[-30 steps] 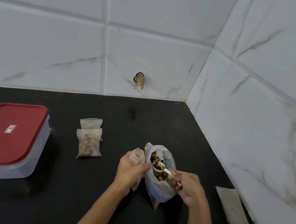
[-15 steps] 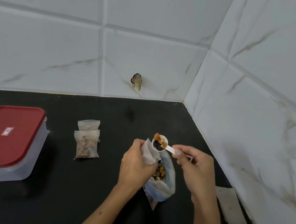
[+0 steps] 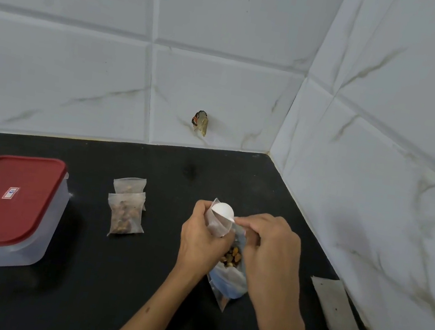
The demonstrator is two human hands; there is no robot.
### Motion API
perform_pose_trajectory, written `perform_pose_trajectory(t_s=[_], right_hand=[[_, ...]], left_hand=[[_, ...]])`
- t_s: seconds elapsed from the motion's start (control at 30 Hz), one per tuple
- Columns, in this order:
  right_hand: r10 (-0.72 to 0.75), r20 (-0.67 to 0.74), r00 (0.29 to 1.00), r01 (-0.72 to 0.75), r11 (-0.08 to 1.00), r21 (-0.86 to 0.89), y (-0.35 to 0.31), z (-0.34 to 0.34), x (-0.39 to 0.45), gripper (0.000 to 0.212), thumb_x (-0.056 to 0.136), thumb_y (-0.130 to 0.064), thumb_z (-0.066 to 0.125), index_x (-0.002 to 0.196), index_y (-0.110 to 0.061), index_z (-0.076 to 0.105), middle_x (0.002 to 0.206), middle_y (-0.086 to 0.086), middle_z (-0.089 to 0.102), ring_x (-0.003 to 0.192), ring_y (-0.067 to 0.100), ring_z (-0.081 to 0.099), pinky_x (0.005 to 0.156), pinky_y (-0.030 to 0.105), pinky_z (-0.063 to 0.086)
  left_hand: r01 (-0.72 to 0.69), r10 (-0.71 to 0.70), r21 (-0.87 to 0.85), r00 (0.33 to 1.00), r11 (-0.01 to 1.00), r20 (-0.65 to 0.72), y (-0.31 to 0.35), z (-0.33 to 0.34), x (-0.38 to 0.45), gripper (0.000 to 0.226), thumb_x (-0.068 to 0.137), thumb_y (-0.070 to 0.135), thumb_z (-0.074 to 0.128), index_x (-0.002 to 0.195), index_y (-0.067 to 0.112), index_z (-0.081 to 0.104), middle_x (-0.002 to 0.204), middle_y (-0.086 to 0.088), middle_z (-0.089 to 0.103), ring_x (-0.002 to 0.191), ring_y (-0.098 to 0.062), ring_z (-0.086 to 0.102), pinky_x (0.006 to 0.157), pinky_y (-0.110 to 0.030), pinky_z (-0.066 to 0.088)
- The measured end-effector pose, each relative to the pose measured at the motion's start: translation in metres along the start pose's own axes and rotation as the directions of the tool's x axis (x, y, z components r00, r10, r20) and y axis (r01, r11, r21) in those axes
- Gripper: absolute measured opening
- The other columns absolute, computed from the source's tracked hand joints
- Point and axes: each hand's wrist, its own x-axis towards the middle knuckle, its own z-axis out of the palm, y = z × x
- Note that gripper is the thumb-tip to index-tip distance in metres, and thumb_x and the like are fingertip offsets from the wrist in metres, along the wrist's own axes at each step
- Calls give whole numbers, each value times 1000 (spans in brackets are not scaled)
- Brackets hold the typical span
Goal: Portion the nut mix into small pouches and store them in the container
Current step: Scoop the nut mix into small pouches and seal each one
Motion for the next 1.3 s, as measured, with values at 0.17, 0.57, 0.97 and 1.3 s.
perform_pose_trajectory(t_s=[0.17,0.57,0.97,1.3], right_hand=[[-161,-623,765,292,950,113,19,19,-9,18,64,4,81,79,-4,75,75,10,71,69,24,67,62,35,57],[146,-369,918,76,848,525,46,12,-1,19,86,-8,63,95,-24,68,82,-19,62,79,-5,58,61,8,37],[77,-190,979,-70,997,43,54,87,61,30,92,-12,55,119,-21,62,112,0,59,95,11,57,78,23,50],[22,32,999,-21,1000,-20,57,87,73,24,90,-24,58,113,-23,65,105,2,56,90,13,55,82,26,50]], left_hand=[[18,-18,-52,1000,998,-5,1,1,0,39,73,20,77,102,21,50,91,10,59,77,1,58,53,-5,42],[102,-102,-12,994,995,-44,-18,-9,1,42,74,20,77,106,20,50,96,8,59,84,-3,58,57,-12,42],[490,-482,-167,872,856,88,-42,-1,15,29,81,12,69,104,17,52,94,0,59,80,-7,56,56,-20,40],[575,-561,-347,814,741,152,-48,-2,22,27,80,-2,59,101,14,57,95,-12,66,89,-24,66,74,-35,55]])
